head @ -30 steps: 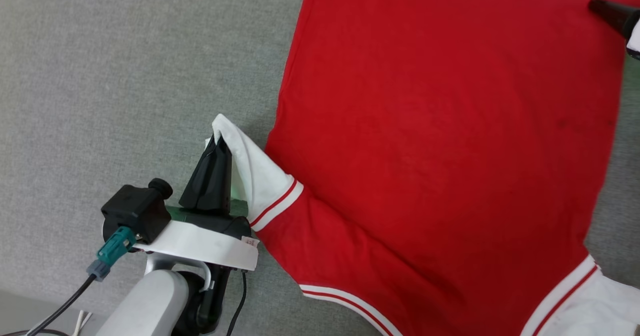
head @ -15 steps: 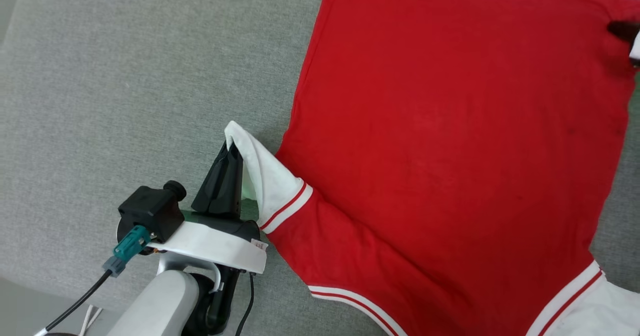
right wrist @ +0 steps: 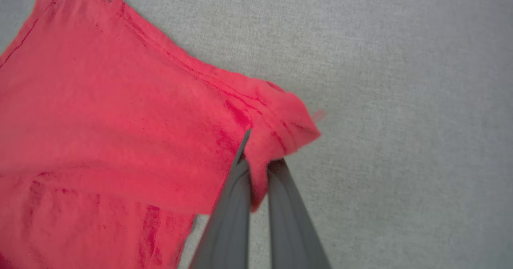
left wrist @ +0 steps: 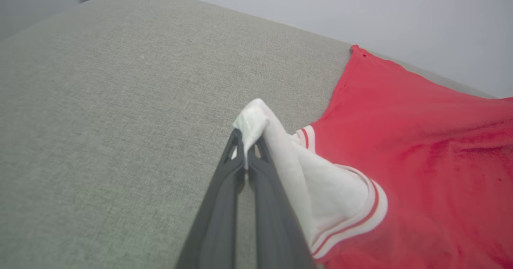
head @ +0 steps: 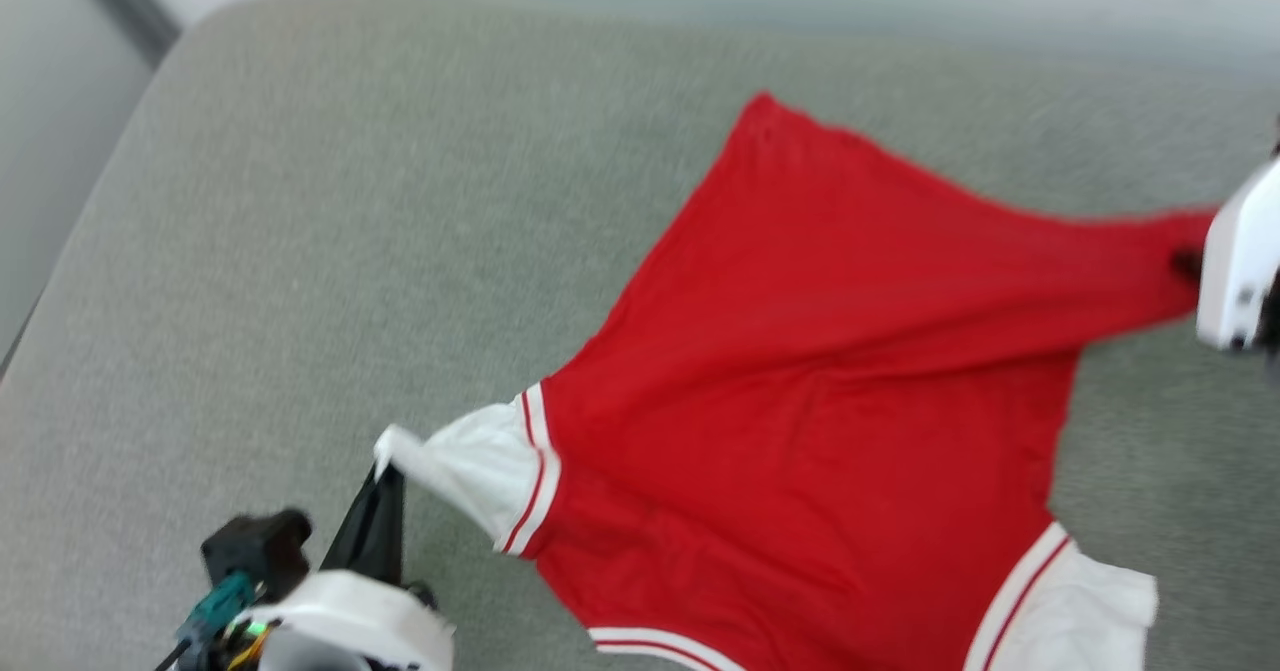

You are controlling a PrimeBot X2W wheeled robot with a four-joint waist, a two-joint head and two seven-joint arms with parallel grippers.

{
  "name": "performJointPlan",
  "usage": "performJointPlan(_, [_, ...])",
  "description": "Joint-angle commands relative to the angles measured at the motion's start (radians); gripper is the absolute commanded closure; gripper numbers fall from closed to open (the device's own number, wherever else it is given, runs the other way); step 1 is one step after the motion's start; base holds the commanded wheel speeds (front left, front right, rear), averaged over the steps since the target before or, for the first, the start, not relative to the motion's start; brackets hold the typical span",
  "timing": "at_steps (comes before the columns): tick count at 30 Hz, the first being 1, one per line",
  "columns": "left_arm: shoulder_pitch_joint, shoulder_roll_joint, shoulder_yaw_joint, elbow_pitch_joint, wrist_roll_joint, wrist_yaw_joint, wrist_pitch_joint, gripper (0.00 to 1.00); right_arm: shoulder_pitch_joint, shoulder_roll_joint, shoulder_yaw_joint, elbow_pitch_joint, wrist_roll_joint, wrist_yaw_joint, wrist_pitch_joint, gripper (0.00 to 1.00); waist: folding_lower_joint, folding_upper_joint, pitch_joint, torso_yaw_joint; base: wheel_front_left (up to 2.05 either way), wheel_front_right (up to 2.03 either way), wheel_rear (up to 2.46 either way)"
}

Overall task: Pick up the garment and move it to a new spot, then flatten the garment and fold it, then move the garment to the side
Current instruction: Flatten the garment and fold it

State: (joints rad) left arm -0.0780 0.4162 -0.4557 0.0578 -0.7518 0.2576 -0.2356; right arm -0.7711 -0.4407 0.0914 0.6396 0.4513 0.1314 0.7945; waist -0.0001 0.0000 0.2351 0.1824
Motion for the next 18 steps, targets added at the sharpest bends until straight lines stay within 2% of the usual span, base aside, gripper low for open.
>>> performJointPlan(1, [0.013,0.005,0.004,0.001,-0.003,0.005,-0.001,1.00,0.030,-0.009,0.005,-0.005,0.001,-0.001,0.002,1.00,0.0001,0.0000,-0.112,-0.078,0.00,0.00,0.00])
performJointPlan(6, [0.115,0.031,0.040,-0.003,-0.044,0.032,0.003,1.00,0.290,-0.017,0.008,-0.131,0.025,-0.001,0.043,1.00,0.0001,0.0000,-0.207,-0.162,0.00,0.00,0.00])
performJointPlan(10, [0.175,0.049,0.062,-0.013,-0.066,0.050,0.011,1.00,0.506,0.001,-0.011,-0.251,0.024,-0.001,0.100,1.00,0.0001,0.0000,-0.249,-0.225,0.00,0.00,0.00])
performJointPlan(18, [0.230,0.069,0.082,-0.028,-0.089,0.070,0.025,1.00,0.830,0.112,-0.079,-0.463,0.020,-0.001,0.276,1.00,0.0001,0.0000,-0.265,-0.302,0.00,0.00,0.00])
